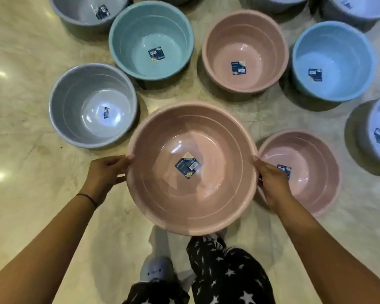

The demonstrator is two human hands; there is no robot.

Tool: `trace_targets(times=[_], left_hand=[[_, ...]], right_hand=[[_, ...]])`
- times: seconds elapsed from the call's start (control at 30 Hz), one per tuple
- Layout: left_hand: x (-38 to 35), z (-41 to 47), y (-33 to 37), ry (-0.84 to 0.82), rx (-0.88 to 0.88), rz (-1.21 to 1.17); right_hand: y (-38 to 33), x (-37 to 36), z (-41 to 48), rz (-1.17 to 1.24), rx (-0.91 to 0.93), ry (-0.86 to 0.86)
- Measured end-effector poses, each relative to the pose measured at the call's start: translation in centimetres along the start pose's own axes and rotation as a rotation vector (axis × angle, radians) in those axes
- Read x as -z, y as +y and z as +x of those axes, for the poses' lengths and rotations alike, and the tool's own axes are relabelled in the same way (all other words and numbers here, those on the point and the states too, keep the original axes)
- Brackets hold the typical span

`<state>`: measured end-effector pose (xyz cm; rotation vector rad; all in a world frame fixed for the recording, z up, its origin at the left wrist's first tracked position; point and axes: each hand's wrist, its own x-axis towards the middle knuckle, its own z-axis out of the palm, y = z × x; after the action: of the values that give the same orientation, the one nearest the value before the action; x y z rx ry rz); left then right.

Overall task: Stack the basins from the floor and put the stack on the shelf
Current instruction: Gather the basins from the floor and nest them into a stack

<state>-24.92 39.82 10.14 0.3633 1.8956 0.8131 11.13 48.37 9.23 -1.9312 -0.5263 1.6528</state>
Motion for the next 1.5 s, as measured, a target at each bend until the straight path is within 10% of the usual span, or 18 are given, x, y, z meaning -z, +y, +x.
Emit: trace_targets(times=[0.2,0.5,0.8,1.5], left_hand=[[-2.3,7.2,-4.2,-0.045,-0.125,0.028],[-3.8,14.3,-9.3,0.029,-0.300,0.188],[-3.4,16.3,-11.2,-0.116,0.005,-0.014],[-5.5,15.4,-6.8,-0.306,-0.090,-0.299]], right_hand=[[3.8,-0.9,7.0,-0.136,0.274,-0.001],[7.3,-2.1,15.4,-0.954,0.682,-0.014],[9.7,-3.1,15.5,-0.256,0.077,-0.131],[7.5,0.4,8.7,0.154,0.190,-0.025]])
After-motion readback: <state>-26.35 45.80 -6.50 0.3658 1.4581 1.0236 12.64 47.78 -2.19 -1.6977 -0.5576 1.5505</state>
